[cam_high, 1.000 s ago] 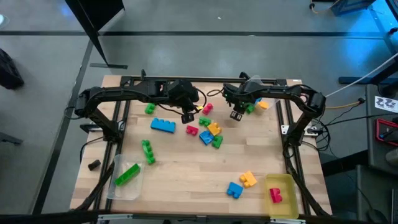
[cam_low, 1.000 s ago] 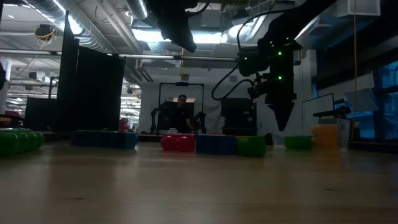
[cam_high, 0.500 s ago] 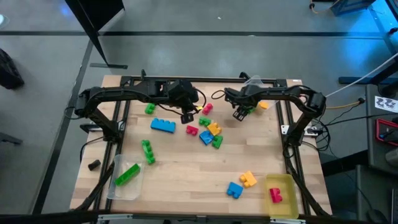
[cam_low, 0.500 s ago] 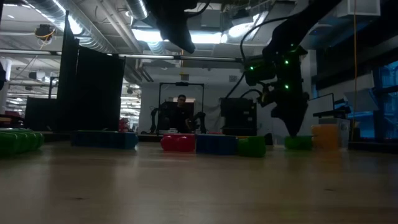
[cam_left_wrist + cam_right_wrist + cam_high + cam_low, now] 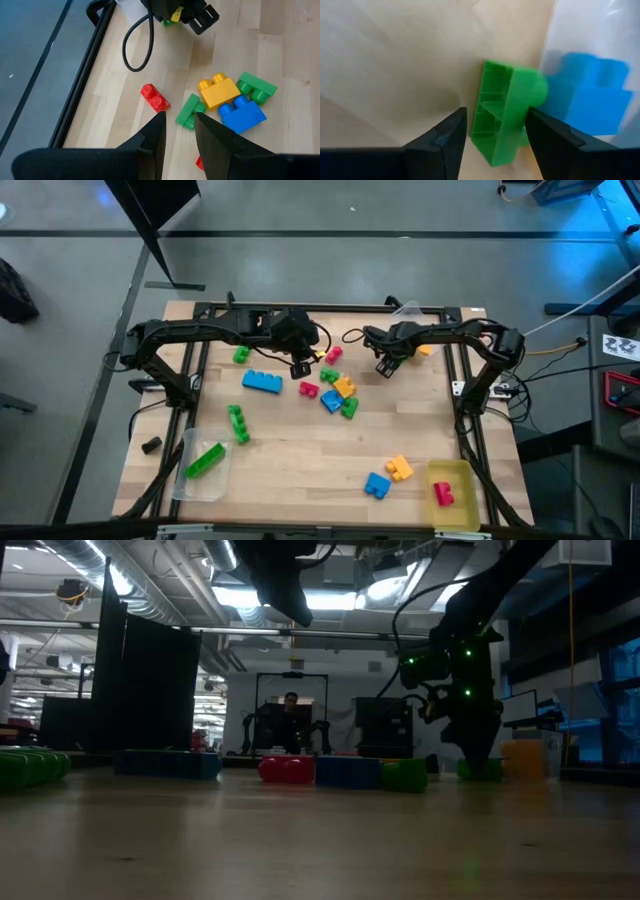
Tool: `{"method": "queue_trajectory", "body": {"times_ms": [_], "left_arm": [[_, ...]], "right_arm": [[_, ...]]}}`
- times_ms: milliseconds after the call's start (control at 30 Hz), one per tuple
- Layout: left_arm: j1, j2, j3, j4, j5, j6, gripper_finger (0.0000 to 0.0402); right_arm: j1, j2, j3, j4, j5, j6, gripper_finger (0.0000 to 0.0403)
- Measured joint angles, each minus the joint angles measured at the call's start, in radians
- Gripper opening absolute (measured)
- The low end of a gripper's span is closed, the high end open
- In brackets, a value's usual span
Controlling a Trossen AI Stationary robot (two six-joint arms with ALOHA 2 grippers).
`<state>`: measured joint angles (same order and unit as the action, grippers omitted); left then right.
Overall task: Sort blocks by size
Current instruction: Put the top right 2 stud green game piece into the yellow bin
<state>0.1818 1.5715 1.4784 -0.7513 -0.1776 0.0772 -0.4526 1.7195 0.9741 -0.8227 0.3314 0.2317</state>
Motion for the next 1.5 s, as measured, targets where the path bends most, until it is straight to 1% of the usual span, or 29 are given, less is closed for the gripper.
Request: {"method": "queue_trajectory", "body": {"times_ms": [200, 400, 500, 667, 700, 833, 900, 1033, 1100, 1233, 1333, 1433, 1500], "left_arm": [[0.0, 0.0, 0.0, 0.0, 0.0, -0.006, 0.0088], [0.0, 0.0, 0.0, 0.0, 0.0, -0.006, 0.0088], [0.0, 0.0, 0.0, 0.0, 0.0, -0.005, 0.0088], [0.004, -0.028, 0.0, 0.002, 0.0, 0.006, 0.0088], [0.006, -0.042, 0.0, 0.001, 0.0, 0.01, 0.0088], [0.02, -0.125, 0.0, -0.017, -0.001, 0.009, 0.0088], [0.028, -0.174, 0.0, -0.049, -0.001, 0.004, 0.0088], [0.041, -0.265, 0.0, -0.129, -0.001, -0.022, 0.0088], [0.042, -0.305, 0.0, -0.178, -0.002, -0.031, 0.0088], [0.042, -0.378, 0.0, -0.265, -0.021, -0.067, 0.0088], [0.042, -0.421, 0.0, -0.309, -0.036, -0.101, 0.0088], [0.042, -0.456, 0.0, -0.334, -0.043, -0.135, 0.0088], [0.041, -0.473, 0.0, -0.343, -0.044, -0.146, 0.0088]], "right_arm": [[0.0, -0.006, 0.003, 0.004, -0.123, 0.001, 0.0198], [0.001, -0.005, 0.002, 0.007, -0.143, 0.0, 0.0192], [0.001, -0.004, 0.001, 0.006, -0.155, 0.0, 0.0164], [0.002, -0.003, 0.001, 0.006, -0.164, 0.001, 0.0086], [0.002, -0.003, 0.001, 0.005, -0.164, 0.001, 0.0077], [0.002, -0.001, 0.015, -0.015, -0.167, 0.0, 0.0076], [0.001, 0.001, 0.038, -0.043, -0.169, 0.001, 0.0076], [0.002, 0.007, 0.112, -0.136, -0.226, 0.0, 0.0073], [0.002, 0.006, 0.162, -0.164, -0.27, 0.0, 0.0042], [0.012, 0.005, 0.259, -0.235, -0.389, 0.0, 0.0007], [0.028, 0.005, 0.339, -0.309, -0.432, 0.0, 0.0007], [0.047, 0.003, 0.397, -0.351, -0.433, 0.003, 0.0014], [0.061, 0.003, 0.421, -0.38, -0.43, 0.023, 0.001]]}}
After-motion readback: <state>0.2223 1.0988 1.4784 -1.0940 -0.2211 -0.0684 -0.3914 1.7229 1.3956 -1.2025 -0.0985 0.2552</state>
